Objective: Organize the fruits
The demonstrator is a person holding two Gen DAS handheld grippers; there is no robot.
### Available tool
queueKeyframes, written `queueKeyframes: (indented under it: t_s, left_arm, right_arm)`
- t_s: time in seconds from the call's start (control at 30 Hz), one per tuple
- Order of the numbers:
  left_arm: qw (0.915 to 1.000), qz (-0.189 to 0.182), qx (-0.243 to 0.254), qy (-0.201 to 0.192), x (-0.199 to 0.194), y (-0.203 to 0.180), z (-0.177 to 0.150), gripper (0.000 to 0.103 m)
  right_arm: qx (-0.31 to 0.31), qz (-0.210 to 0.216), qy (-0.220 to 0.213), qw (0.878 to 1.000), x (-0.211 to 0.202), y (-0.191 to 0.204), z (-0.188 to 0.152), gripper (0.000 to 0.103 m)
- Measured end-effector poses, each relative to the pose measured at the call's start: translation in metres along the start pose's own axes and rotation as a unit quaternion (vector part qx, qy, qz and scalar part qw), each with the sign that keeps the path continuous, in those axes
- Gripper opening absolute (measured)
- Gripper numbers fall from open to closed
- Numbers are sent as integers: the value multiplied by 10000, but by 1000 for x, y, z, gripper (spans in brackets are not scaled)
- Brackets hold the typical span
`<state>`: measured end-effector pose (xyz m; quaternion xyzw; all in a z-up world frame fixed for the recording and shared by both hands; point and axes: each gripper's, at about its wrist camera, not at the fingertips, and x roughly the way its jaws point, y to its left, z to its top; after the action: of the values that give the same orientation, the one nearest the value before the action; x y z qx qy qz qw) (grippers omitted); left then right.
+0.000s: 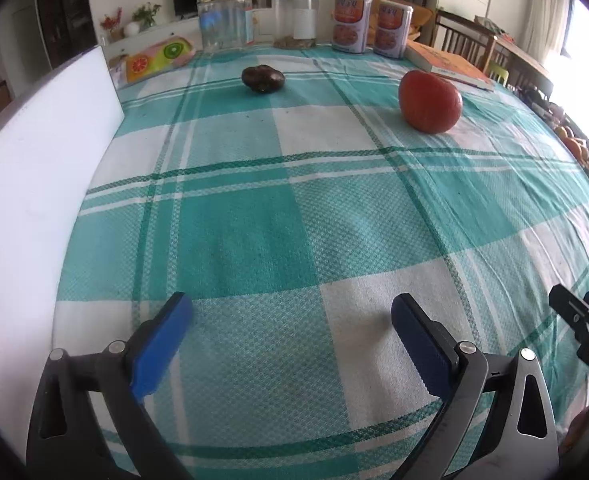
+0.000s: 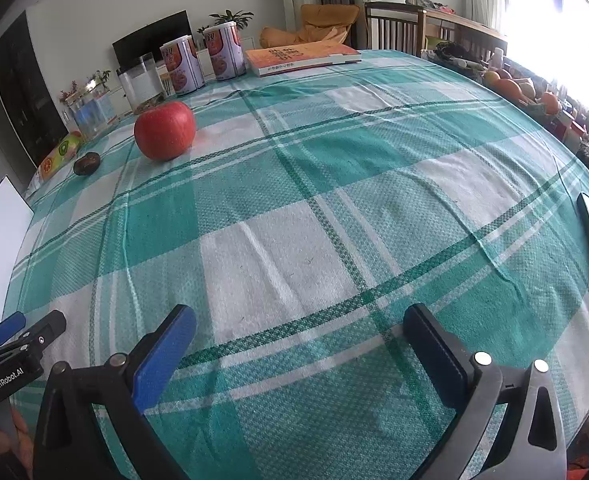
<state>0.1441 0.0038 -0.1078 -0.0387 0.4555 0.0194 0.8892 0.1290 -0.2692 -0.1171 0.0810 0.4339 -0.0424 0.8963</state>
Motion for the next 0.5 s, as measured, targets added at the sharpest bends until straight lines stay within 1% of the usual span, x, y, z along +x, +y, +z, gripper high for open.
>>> queueKeyframes:
  t_s: [0.1, 0.17, 0.2, 0.3, 0.37, 0.43, 0.5]
  left_arm:
    - [9984, -71, -483, -285, 2, 8, 32, 100]
    - [9965, -86, -724, -416, 13, 12, 60, 100]
    - [9961, -68, -776, -422, 22, 13, 75, 99]
    - [9966, 125, -693, -422, 53, 15, 118, 99]
    - [9973, 296, -496, -458, 70, 13, 142, 99]
    - [9980, 460, -261, -358, 89, 12, 161, 99]
    - [9977, 596, -137, -297, 104, 14, 174, 99]
  right_arm:
    - [-8, -3, 4, 10000, 0, 0, 0, 103]
    - [-20, -3, 8, 10000, 0, 1, 0, 103]
    - [-31, -2, 11, 10000, 0, 1, 0, 103]
    - [-73, 7, 22, 10000, 1, 2, 0, 103]
    - [-99, 26, 27, 9999, 1, 3, 0, 103]
    - [-134, 47, 35, 9999, 1, 4, 1, 103]
    - [-179, 31, 53, 9998, 2, 6, 1, 103]
